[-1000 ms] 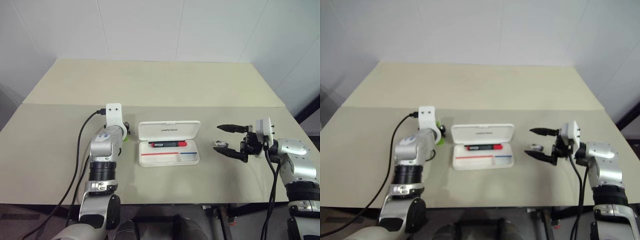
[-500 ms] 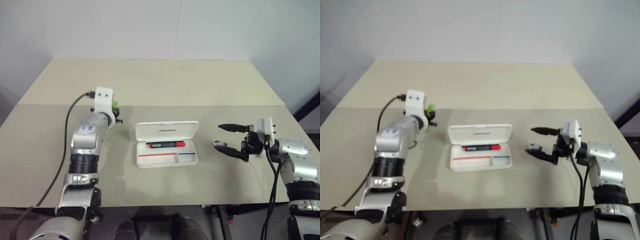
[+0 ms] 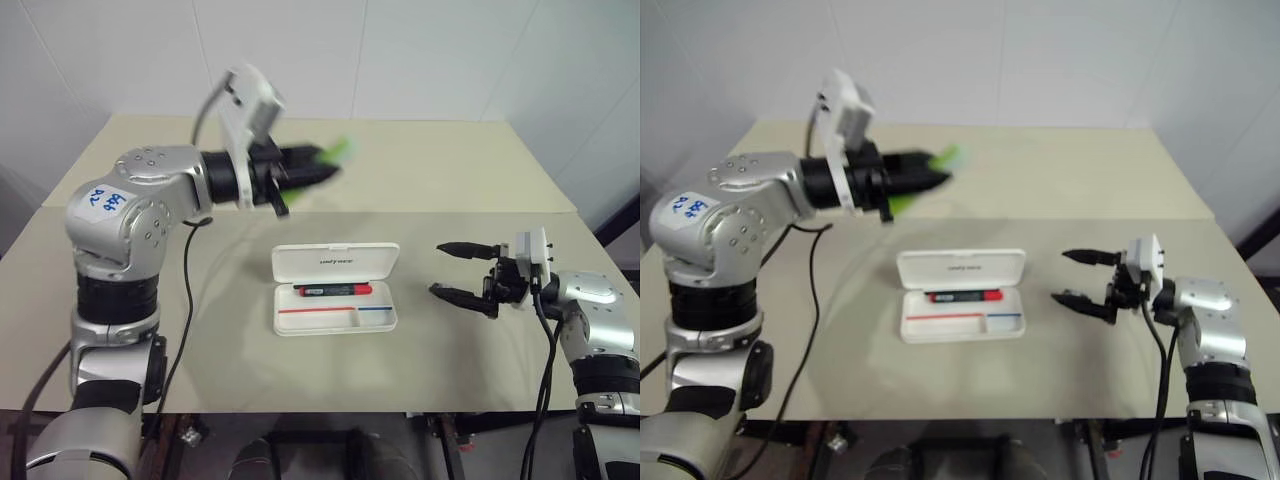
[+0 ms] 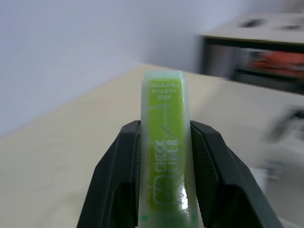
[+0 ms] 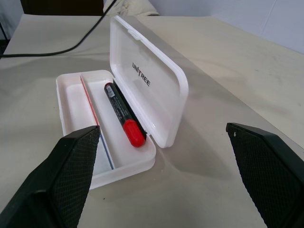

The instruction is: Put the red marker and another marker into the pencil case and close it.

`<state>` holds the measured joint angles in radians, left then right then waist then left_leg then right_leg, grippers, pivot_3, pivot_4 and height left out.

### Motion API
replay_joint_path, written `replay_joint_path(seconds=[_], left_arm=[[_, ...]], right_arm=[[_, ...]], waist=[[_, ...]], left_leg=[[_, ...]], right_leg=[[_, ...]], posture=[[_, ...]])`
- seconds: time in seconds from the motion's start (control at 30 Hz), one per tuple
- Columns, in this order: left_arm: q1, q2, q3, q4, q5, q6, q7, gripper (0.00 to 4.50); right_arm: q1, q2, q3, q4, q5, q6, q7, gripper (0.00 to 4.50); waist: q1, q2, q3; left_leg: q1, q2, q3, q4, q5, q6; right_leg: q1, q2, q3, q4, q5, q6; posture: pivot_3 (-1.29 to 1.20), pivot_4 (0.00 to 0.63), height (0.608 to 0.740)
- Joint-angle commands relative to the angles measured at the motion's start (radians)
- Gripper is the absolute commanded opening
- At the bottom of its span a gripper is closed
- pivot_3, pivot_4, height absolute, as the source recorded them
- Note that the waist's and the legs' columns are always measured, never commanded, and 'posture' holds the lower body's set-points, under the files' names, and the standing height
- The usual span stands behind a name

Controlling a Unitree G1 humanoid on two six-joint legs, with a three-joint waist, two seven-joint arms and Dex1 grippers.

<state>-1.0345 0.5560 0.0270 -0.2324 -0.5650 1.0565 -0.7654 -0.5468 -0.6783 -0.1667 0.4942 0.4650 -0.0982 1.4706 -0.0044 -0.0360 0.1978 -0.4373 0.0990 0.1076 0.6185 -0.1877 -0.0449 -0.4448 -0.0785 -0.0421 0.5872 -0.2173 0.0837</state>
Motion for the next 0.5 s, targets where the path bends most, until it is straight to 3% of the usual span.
replay_joint_path(seconds=[0.03,0.17,0.3,0.5], left_arm=[[0.028,0.048,-0.076,-0.176,-0.156,0.139,-0.103,1.08],[0.035,0.059,-0.151,-0.195,-0.164,0.158,-0.109,1.08],[0.048,0.083,-0.244,-0.165,-0.112,0.139,-0.114,1.08],[0.088,0.103,-0.366,-0.13,0.004,0.026,-0.114,1.08]], right_arm=[[-0.018,-0.026,-0.044,0.007,0.023,-0.024,0.019,4.5],[-0.007,-0.026,-0.047,0.002,0.024,-0.028,0.016,4.5],[0.017,-0.027,-0.057,-0.017,0.027,-0.026,0.006,4.5],[0.042,-0.029,-0.079,-0.025,0.049,-0.029,0.028,4.5]], waist=[[-0.001,0.0,0.0],[-0.002,0.001,0.0],[-0.004,0.001,0.0],[-0.018,0.0,0.001]], left_leg=[[0.001,0.0,0.001,0.0,-0.001,0.0],[0.002,0.0,-0.001,0.003,-0.001,-0.001],[0.001,-0.002,-0.004,0.011,-0.001,0.0],[0.0,-0.014,-0.015,0.012,-0.002,0.004]], right_leg=[[0.0,0.0,0.001,0.0,0.0,0.0],[0.0,0.002,0.003,0.001,-0.001,-0.002],[0.002,0.003,0.006,-0.001,-0.004,-0.013],[0.002,0.002,0.015,-0.006,0.001,-0.01]], posture=[[0.0,0.15,0.74],[0.0,0.15,0.74],[0.0,0.15,0.74],[0.0,0.15,0.74]])
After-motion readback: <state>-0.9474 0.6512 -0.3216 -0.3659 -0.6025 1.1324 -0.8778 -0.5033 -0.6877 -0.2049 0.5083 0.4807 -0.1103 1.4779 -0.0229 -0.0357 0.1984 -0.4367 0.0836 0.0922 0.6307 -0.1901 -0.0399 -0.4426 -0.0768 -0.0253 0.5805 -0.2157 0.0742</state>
